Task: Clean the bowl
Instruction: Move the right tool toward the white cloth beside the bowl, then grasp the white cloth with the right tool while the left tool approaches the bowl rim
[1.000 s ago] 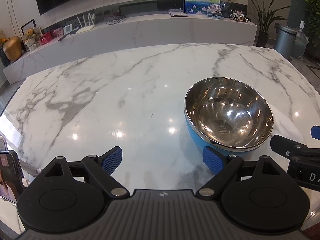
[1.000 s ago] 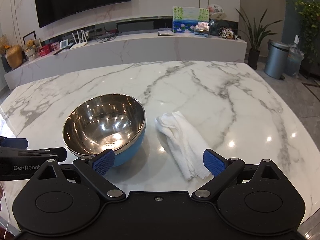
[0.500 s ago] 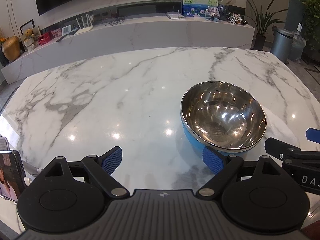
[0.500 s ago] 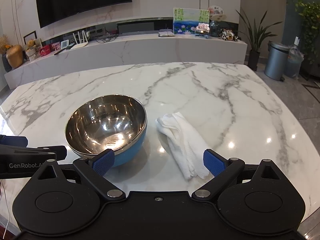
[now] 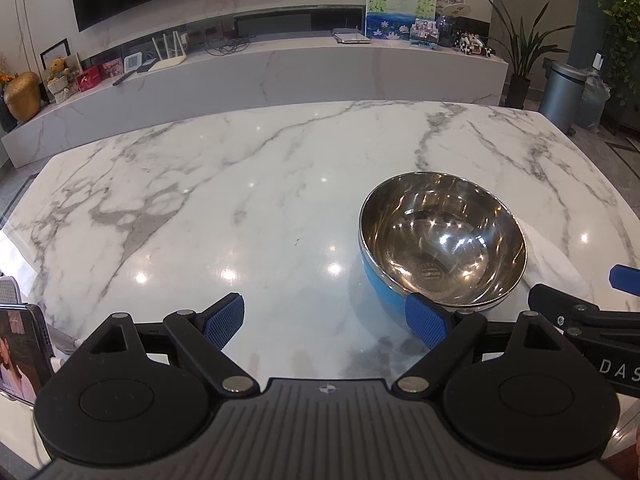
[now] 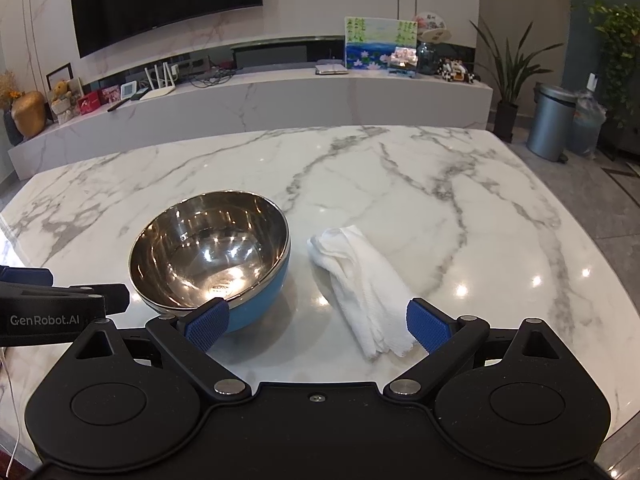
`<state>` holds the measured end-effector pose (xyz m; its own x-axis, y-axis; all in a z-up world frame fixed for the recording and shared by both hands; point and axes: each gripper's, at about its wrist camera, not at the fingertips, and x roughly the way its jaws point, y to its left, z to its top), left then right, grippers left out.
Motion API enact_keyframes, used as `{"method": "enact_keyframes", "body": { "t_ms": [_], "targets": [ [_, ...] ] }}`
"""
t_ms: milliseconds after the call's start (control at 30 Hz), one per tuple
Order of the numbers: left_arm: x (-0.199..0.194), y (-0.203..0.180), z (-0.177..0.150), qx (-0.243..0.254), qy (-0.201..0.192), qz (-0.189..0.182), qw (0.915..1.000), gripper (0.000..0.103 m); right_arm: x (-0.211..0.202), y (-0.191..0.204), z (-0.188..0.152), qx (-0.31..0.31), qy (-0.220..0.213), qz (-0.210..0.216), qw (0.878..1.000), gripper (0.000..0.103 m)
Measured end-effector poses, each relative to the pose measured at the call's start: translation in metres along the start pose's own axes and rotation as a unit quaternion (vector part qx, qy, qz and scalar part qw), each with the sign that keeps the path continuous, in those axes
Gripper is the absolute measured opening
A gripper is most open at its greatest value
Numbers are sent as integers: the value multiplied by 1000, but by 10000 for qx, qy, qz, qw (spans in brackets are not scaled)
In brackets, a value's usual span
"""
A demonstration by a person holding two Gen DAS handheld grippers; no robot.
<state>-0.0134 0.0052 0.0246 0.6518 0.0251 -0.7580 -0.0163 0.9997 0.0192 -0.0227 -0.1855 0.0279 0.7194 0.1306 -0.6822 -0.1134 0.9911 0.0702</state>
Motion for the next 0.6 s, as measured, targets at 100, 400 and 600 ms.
{"method": "enact_keyframes", "body": {
  "t_ms": [100, 400, 600],
  "targets": [
    [1, 1, 1, -51, -33, -136, 9999, 88, -1, 0, 0, 1, -6, 6, 10000, 96],
    [-1, 3, 12, -213, -220, -476, 9984, 88, -2, -5, 3, 6, -110, -1, 9999, 96],
    [7, 1, 18, -194, -81, -585, 9981, 88, 5, -12, 4, 32, 43, -85, 9999, 96]
  ]
}}
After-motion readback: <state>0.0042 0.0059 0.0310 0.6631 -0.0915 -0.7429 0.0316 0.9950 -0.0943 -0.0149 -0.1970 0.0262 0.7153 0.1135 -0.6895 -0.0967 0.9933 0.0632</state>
